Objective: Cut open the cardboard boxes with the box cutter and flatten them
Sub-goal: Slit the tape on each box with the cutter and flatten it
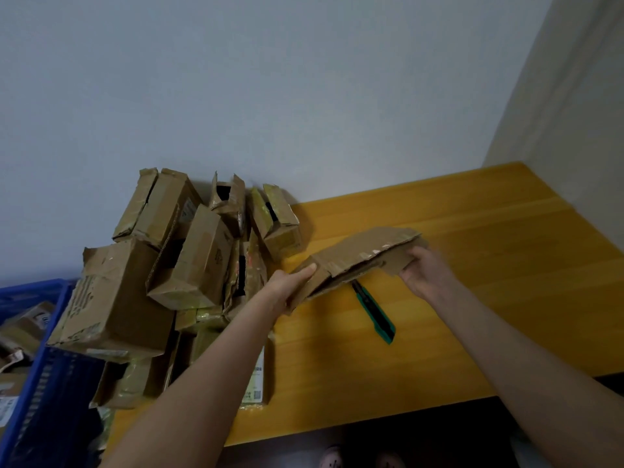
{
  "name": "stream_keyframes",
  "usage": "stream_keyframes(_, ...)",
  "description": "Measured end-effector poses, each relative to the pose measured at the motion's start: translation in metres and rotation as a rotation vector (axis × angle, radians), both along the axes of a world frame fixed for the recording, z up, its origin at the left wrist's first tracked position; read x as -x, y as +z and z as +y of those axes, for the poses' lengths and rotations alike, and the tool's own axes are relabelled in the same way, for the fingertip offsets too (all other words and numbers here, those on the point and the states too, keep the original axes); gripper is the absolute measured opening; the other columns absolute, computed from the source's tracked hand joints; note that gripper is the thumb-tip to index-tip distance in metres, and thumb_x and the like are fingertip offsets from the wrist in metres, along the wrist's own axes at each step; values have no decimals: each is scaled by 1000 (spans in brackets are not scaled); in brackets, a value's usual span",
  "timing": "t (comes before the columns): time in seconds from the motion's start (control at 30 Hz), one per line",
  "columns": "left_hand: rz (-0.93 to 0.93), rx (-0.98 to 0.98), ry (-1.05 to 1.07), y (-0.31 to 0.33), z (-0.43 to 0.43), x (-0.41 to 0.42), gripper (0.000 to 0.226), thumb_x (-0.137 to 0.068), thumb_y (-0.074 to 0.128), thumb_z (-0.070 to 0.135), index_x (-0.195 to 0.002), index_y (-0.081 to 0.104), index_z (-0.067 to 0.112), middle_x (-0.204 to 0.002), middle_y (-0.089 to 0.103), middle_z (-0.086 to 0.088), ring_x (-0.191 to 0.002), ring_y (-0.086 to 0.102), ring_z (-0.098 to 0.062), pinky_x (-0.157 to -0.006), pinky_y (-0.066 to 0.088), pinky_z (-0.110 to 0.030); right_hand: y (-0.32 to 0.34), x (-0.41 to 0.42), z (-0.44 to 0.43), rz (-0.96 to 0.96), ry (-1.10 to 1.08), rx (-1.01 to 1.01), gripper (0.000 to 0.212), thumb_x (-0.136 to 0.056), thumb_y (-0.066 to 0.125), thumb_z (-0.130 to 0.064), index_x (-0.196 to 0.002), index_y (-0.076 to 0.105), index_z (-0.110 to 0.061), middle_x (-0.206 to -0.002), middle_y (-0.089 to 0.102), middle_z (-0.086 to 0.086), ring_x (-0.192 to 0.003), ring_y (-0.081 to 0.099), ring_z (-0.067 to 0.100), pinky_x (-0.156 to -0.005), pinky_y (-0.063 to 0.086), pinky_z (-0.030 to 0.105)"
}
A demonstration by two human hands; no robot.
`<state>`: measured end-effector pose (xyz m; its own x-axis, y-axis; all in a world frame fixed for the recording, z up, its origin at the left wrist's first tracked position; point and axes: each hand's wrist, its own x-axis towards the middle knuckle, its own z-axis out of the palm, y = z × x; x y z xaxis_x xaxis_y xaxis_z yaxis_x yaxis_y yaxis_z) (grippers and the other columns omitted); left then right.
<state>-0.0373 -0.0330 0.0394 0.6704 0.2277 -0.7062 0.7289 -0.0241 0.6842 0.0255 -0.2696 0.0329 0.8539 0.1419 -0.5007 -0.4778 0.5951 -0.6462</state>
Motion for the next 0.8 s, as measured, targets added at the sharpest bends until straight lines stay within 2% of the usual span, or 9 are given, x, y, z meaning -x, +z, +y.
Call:
stream_keyframes(0.1, 42, 19, 202, -14, -1, -2, 77, -79, 79, 30, -136, 38, -1, -129, 54, -18, -113, 57, -34, -85, 52, -42, -3, 4, -10, -13, 39, -110, 28, -92, 38, 4, -99, 62, -7, -106, 62, 14, -98, 61, 27, -76, 59, 38)
stream_keyframes(0.17, 3, -24, 249, -18, 3, -4, 70, -80, 78, 19, -136, 40, 1, -133, 53, -17, -119, 53, -34, -91, 47, -43, -7, 6, -25, 16, 72, -186, 15, -77, 54, -9, -84, 68, -9, -105, 63, 12, -105, 59, 31, -93, 51, 43)
stream_keyframes(0.2, -24, -74, 249, -21, 6, -5, 69, -81, 78, 16, -137, 41, 3, -135, 52, -15, -122, 52, -33, -96, 45, -45, -9, 6, -31, 49, 89, -162, 18, -73, 59, -18, -87, 69, -9, -110, 63, 12, -111, 57, 32, -100, 46, 46)
stream_keyframes(0.3, -139, -206, 210, -26, 11, -9, 79, -79, 77, 10, -146, 36, 13, -140, 49, -11, -126, 48, -32, -107, 41, -49, -19, 3, -33, 143, 269, 256, 45, -92, 56, -43, -123, 58, -9, -123, 58, 9, -115, 55, 30, -95, 46, 45)
stream_keyframes(0.37, -153, -288, 146, -32, 8, -11, 85, -80, 76, 12, -150, 28, 17, -143, 45, -11, -129, 46, -32, -108, 39, -50, -28, 6, -23, 118, 406, 581, 53, -90, 66, -33, -134, 50, -8, -129, 57, 10, -113, 56, 30, -92, 49, 45)
stream_keyframes(0.47, -38, -455, -1, -47, -1, -8, 84, -85, 71, 30, -151, 21, 18, -145, 39, -16, -130, 44, -36, -107, 40, -50, -42, 13, -11, 139, 390, 754, 59, -90, 65, -7, -143, 39, -10, -130, 55, 10, -108, 56, 30, -81, 51, 42)
stream_keyframes(0.53, 65, -640, -156, -62, -10, 0, 82, -89, 64, 37, -153, 16, 17, -151, 26, -18, -136, 35, -38, -110, 37, -50, -45, 18, -6, 139, 408, 737, 54, -90, 62, -1, -139, 44, -12, -127, 57, 9, -99, 56, 27, -73, 49, 37)
stream_keyframes(0.6, 36, -780, -286, -71, -21, 9, 81, -91, 62, 37, -154, 13, 19, -158, 12, -14, -144, 20, -35, -115, 30, -49, -51, 23, -1, 116, 474, 769, 48, -90, 61, 0, -134, 48, -12, -126, 58, 11, -96, 57, 27, -72, 50, 36)
stream_keyframes(0.8, -183, -537, -817, -83, -54, 10, 119, -70, 72, 67, -153, -9, 38, -162, -11, 1, -149, -2, -28, -115, 13, -62, -70, 32, 19, 170, 475, 841, 32, -92, 61, -7, -123, 54, -11, -124, 60, 15, -101, 59, 32, -81, 53, 42)
